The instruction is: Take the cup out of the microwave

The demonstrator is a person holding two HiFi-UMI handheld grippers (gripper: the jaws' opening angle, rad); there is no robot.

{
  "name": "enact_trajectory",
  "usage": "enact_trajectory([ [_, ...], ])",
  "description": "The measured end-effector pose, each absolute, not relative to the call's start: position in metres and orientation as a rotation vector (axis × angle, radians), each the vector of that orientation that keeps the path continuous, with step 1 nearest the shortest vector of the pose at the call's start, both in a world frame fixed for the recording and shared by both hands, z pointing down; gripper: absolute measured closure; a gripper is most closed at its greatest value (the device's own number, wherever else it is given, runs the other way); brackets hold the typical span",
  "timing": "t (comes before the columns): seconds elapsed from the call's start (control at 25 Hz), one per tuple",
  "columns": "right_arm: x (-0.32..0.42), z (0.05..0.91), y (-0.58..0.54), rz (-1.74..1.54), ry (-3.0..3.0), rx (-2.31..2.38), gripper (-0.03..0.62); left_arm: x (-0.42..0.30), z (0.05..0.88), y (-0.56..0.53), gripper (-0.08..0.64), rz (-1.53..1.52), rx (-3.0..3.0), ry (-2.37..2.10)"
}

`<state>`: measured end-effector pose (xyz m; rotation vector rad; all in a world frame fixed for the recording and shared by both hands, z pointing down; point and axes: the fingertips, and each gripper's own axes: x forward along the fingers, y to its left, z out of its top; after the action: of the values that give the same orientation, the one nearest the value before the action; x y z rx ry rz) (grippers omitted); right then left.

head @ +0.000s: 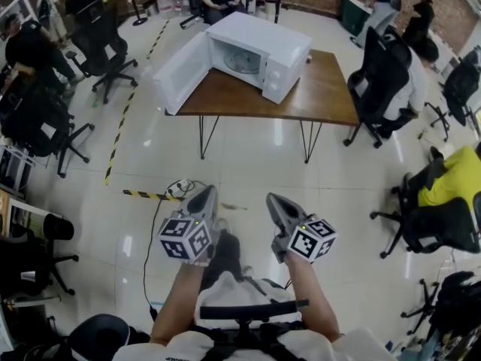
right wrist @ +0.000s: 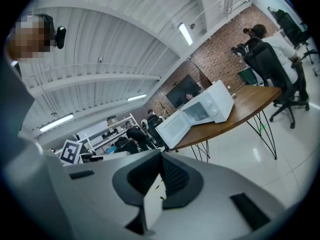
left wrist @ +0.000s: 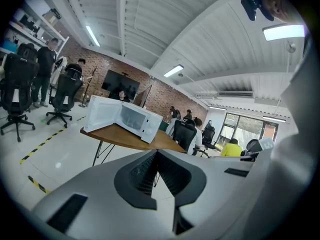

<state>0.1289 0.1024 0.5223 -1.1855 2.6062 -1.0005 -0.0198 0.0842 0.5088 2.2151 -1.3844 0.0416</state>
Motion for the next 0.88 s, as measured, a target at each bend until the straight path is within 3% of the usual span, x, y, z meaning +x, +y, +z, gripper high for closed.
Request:
enact_trajectory([
  [0.88, 0.086, 0.514, -0.066, -0.953, 2.668, -1.239, 0.591, -0.052, 0.506, -0.086, 0.558, 0.009, 2.225, -1.356],
])
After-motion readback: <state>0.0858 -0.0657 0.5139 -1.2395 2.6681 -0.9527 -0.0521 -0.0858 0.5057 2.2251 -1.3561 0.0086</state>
